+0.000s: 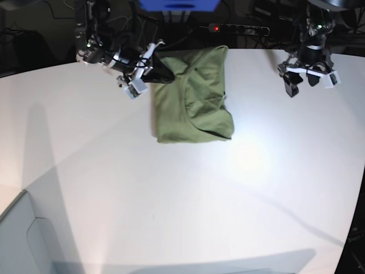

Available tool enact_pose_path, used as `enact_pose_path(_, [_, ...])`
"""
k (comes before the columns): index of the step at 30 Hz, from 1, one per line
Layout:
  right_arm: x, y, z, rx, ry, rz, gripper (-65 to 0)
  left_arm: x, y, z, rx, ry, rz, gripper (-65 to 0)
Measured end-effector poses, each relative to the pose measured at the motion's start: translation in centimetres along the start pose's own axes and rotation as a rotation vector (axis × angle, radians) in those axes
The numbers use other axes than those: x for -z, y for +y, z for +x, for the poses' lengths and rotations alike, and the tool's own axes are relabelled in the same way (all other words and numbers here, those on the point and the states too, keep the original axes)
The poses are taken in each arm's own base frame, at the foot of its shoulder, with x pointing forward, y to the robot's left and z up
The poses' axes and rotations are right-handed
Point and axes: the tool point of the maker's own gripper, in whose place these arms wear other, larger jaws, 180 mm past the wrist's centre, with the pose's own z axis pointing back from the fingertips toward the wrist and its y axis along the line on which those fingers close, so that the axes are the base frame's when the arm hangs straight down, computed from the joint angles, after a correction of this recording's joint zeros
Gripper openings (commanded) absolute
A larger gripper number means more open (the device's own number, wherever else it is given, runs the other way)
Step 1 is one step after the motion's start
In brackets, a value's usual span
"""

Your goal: Fold the T-shirt properly

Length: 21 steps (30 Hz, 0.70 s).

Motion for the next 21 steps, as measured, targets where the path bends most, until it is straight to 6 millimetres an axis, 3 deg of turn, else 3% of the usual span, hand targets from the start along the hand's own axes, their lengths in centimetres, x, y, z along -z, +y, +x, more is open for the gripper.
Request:
enact_pose_path(4, [0.3, -0.7, -1.6, 0.055, 0.008, 0.0, -64.9, 0.0, 0.0, 0.0, 0.0, 0.0, 0.0, -18.1])
enact_pose_path(8, [-0.3, -1.4, -1.5, 0.047, -0.006, -0.01, -64.9, 0.1, -0.1, 0.1, 0.0, -0.004, -0.002, -18.1])
enact_pose_path(10, [-0.8, -1.3, -0.5, -0.002, -0.012, -0.026, -64.9, 0.1, -0.1, 0.1, -0.001, -0.004, -0.002, -18.1])
enact_pose_path(13, [-1.9, 0.6, 2.6, -0.078, -0.09, -0.014, -64.9, 0.1, -0.1, 0.1, 0.001, -0.003, -0.001, -18.1])
enact_pose_path(16, [-2.2, 2.6, 4.3, -0.129, -0.132, 0.015, -64.9, 0.0, 0.0, 0.0, 0.001, -0.001, 0.0, -18.1])
enact_pose_path(19, [-0.9, 4.7, 3.7, -0.121, -0.117, 0.088, -64.9, 0.0, -0.1, 0.0, -0.004, 0.001, -0.002, -17.9])
enact_pose_path(21, [-0.1, 4.7, 2.3, -0.073, -0.095, 0.107, -64.9, -0.1, -0.2, 0.0, -0.002, 0.001, -0.006, -17.9])
